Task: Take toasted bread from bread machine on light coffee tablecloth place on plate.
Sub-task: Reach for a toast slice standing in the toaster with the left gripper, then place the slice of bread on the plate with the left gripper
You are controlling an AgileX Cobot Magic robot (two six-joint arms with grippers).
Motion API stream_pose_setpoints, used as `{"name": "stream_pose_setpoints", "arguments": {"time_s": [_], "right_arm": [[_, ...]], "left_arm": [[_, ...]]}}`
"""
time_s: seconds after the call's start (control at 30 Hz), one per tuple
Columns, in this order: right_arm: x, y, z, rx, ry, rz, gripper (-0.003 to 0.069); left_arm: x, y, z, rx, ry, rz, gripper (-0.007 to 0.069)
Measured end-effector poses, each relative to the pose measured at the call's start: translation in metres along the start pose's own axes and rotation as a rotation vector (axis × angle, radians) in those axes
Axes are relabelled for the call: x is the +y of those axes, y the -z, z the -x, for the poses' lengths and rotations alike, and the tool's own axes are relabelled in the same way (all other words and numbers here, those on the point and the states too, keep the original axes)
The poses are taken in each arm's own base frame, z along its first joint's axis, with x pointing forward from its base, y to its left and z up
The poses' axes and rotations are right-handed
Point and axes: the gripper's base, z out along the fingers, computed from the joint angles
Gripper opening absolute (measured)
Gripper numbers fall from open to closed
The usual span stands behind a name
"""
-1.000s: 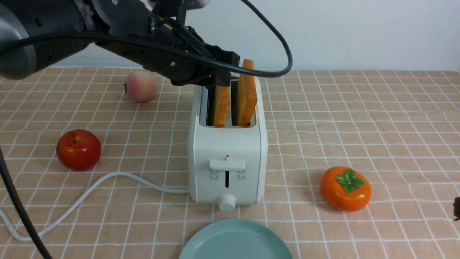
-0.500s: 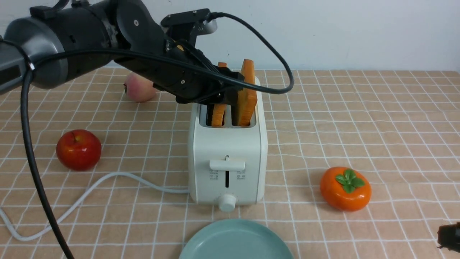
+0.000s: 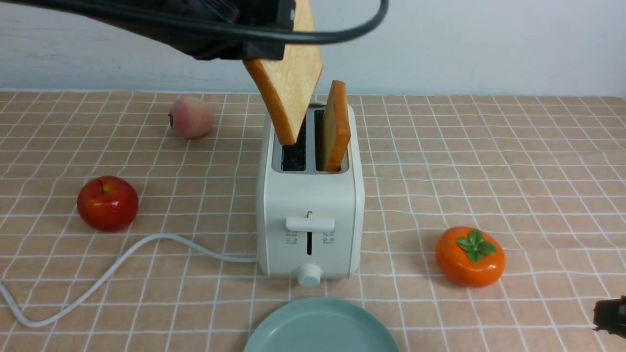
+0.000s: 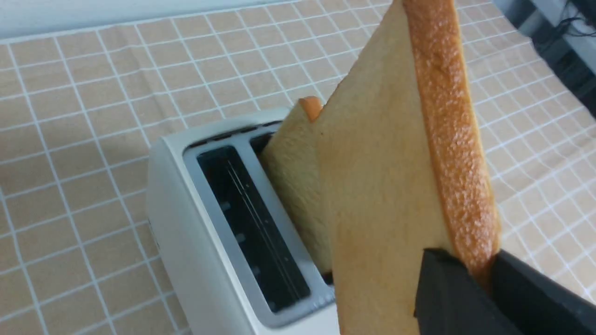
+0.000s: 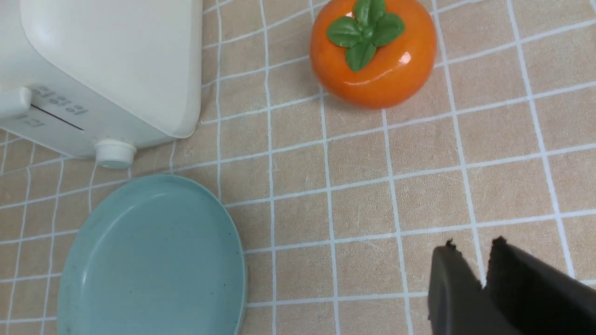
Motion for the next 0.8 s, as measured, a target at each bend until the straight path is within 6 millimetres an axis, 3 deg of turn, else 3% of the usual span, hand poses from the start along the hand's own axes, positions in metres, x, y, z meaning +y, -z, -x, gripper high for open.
{"name": "stream_pose_setpoints", "arguments": {"time_s": [0.1, 0.2, 0.5, 0.63, 0.8], "right_arm": [[0.000, 0.000, 0.000, -0.005, 0.000, 0.000, 0.0127], [0.000, 0.000, 0.001, -0.008, 0.000, -0.001, 0.0127], [0.000, 0.000, 0.002, -0.017, -0.001, -0.001, 0.0129], [0.000, 0.000, 0.002, -0.020, -0.001, -0.001, 0.0134], [0.000, 0.000, 0.002, -0.026, -0.001, -0.002, 0.0140]], "left_arm": [[-0.007, 0.021, -0.010, 0.090, -0.002, -0.019, 0.0055], [-0.009, 0.020, -0.031, 0.211, 0.050, -0.068, 0.0055], [0.008, -0.036, -0.130, 0.435, 0.259, -0.265, 0.0055], [0.018, -0.053, -0.160, 0.413, 0.299, -0.294, 0.0055], [0.025, -0.068, -0.180, 0.433, 0.328, -0.307, 0.0055]]}}
